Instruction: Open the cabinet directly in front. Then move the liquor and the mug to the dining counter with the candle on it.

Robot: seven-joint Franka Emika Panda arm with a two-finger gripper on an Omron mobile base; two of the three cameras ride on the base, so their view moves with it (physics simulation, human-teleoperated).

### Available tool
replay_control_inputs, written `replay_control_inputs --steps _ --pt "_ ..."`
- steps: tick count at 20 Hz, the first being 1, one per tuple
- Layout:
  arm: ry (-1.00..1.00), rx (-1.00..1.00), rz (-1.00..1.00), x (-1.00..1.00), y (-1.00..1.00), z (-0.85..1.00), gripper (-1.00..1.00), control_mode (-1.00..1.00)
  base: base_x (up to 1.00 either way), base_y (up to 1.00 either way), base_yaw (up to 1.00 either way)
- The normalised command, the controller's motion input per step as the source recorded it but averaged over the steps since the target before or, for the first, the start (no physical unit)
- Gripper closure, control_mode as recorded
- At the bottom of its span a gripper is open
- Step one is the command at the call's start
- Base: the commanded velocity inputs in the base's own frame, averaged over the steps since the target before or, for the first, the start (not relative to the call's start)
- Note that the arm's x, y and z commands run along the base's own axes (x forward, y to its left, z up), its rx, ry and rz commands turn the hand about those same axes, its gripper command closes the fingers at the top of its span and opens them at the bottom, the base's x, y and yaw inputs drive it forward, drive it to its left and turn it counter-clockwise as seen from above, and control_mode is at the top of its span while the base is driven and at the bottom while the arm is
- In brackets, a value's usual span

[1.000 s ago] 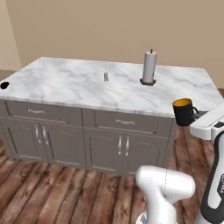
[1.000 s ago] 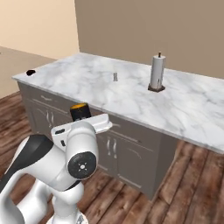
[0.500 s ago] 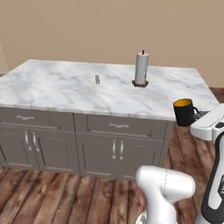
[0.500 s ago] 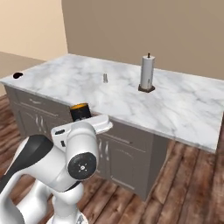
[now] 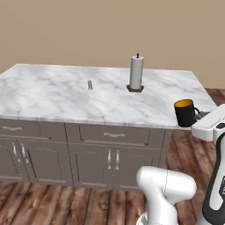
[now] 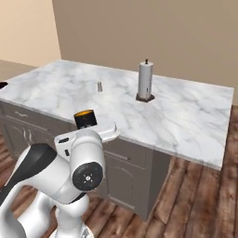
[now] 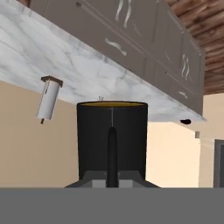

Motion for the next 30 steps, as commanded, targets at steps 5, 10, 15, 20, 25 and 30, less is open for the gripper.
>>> replay_control_inputs --steps 5,10,15,20,25,30 --pt "0.00 0.00 0.00 0.00 0.00 0.00 1.00 1.00 0.44 0.02 -0.07" --pt "0.00 0.00 0.00 0.00 0.00 0.00 1.00 1.00 0.43 0.04 -0.03" --pt "0.00 0.00 0.00 0.00 0.00 0.00 1.00 1.00 0.46 0.10 -0.02" --pt "0.00 0.00 0.00 0.00 0.00 0.00 1.00 1.00 0.46 0.15 0.00" --pt "0.00 0.00 0.00 0.00 0.00 0.00 1.00 1.00 0.48 0.24 0.00" --pt "0.00 0.00 0.00 0.00 0.00 0.00 1.00 1.00 0.43 0.24 0.00"
